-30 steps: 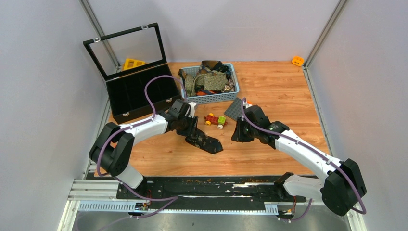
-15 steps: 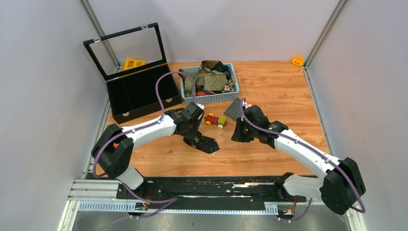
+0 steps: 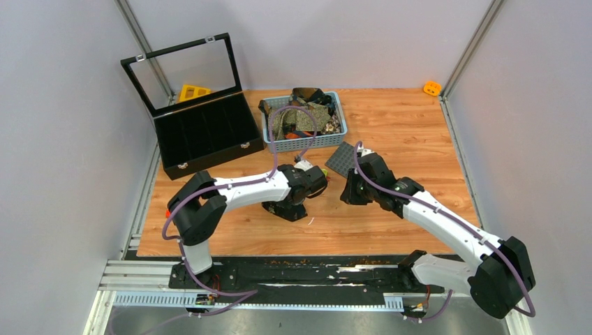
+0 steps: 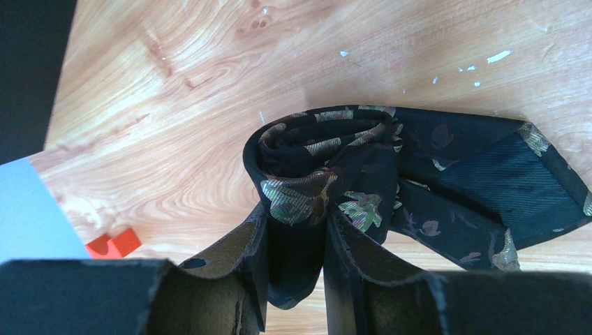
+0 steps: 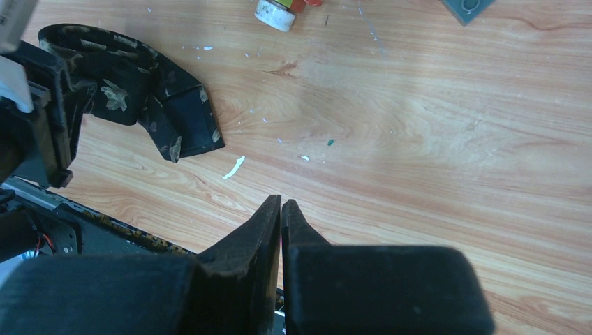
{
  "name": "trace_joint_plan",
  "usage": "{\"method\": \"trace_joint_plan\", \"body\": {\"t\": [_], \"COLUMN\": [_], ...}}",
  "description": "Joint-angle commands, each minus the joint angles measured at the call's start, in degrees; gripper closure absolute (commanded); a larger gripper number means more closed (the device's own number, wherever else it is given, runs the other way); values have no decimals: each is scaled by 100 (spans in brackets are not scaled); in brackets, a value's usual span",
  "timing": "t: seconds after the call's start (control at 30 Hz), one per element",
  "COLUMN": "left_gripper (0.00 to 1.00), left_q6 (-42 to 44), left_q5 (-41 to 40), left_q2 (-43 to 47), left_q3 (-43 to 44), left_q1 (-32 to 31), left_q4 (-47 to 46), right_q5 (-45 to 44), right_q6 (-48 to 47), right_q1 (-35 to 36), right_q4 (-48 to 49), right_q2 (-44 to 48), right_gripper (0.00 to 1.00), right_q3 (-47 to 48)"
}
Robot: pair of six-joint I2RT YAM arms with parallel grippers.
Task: Roll the ties
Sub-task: Roll the tie at the center of the board.
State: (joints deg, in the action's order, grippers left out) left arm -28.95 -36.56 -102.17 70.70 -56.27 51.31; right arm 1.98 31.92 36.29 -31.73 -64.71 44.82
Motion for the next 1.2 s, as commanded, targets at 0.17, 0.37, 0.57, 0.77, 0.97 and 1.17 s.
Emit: {"method": "trace_joint_plan", "body": {"t": [0.17, 0.37, 0.57, 0.77, 0.97, 1.17], "left_gripper": [66, 66, 66, 66, 61, 48], "left_q6": [-601, -914, -1088, -1188, -1301, -1298], "left_q5": [-754, -919, -879, -684, -508, -278], "left_q2": [-363, -596, -892, -1199, -1494, -1570], "left_q3": [392, 555, 633, 873, 1186, 1323], "left_q1": [-313, -581, -850, -1062, -1205, -1263], "left_q4": [659, 858, 792, 715, 777, 696], "right_q5": [-330, -570, -872, -1311, -1619, -1678], "right_q6": [126, 192, 278, 351, 408, 410], "right_q1": [-8, -8, -16, -26, -32, -32], "right_q4": [-44, -125, -226, -348, -360, -458], "right_q2": [269, 438, 879, 1429, 1931, 2073], "right_gripper": [94, 94, 93, 91, 90, 89], "right_q3": [8, 17, 6, -7, -94, -80]}}
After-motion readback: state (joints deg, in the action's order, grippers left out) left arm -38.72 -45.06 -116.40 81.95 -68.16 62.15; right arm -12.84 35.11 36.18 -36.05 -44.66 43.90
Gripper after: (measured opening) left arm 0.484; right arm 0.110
